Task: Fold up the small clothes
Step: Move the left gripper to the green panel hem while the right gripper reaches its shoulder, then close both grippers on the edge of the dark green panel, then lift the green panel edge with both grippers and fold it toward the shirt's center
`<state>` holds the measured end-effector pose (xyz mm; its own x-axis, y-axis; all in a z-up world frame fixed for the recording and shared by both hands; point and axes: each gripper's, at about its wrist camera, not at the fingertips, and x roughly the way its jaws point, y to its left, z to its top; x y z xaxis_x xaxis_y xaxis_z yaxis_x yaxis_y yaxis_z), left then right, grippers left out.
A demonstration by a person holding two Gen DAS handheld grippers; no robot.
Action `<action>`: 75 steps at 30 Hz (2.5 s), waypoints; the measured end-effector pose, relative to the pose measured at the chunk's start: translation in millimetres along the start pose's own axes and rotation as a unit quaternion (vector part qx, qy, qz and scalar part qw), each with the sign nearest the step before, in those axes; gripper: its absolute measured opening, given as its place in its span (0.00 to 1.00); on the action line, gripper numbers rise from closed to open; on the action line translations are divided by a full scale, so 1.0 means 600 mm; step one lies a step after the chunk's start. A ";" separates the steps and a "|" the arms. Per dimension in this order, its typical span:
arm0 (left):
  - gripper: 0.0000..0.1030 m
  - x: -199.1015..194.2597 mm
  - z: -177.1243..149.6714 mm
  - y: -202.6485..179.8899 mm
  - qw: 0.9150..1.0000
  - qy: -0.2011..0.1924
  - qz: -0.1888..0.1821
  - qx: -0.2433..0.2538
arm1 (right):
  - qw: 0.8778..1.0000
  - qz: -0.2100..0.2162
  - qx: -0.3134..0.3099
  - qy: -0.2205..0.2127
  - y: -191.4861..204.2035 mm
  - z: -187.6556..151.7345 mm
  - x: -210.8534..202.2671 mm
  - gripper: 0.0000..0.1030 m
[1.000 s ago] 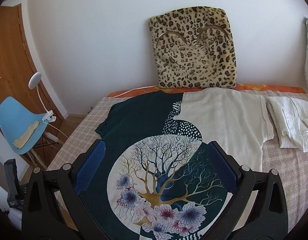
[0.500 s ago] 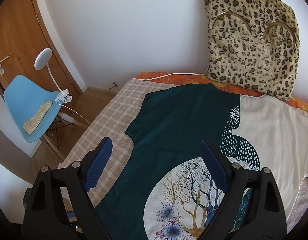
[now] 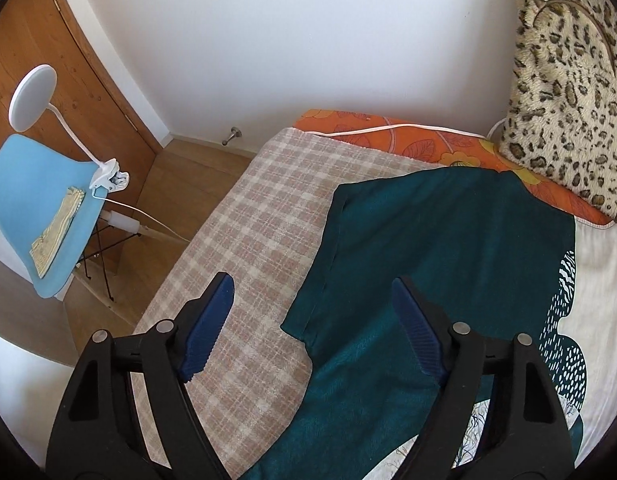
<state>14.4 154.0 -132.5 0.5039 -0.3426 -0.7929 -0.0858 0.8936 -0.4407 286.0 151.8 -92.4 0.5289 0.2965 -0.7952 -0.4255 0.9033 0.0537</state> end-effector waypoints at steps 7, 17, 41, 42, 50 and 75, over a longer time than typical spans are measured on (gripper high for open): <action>0.26 0.015 0.002 -0.007 1.000 0.002 0.005 0.010 | 0.999 -0.004 0.025 0.027 -0.009 0.037 0.099 0.70; 0.26 0.020 -0.001 -0.013 0.999 -0.005 0.015 0.028 | 0.998 -0.049 -0.004 0.047 0.013 0.068 0.198 0.58; 0.05 0.032 0.004 -0.007 0.999 0.004 -0.035 -0.008 | 0.987 -0.143 -0.023 0.068 -0.043 0.086 0.259 0.05; 0.05 0.033 0.004 -0.008 0.999 0.005 -0.039 -0.008 | 0.987 -0.145 -0.018 0.065 -0.049 0.087 0.255 0.04; 0.02 0.022 0.006 -0.038 0.998 -0.004 -0.057 0.016 | 0.987 -0.155 -0.022 0.034 -0.072 0.096 0.195 0.03; 0.29 0.034 -0.034 -0.172 0.983 -0.001 -0.029 0.181 | 0.979 -0.189 0.074 -0.009 -0.321 0.017 -0.002 0.03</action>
<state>16.1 48.8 -111.6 0.5000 -0.3959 -0.7702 0.2552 0.9172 -0.3058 374.8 -19.4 -95.8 0.6419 -0.0625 -0.7642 -0.0865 0.9844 -0.1532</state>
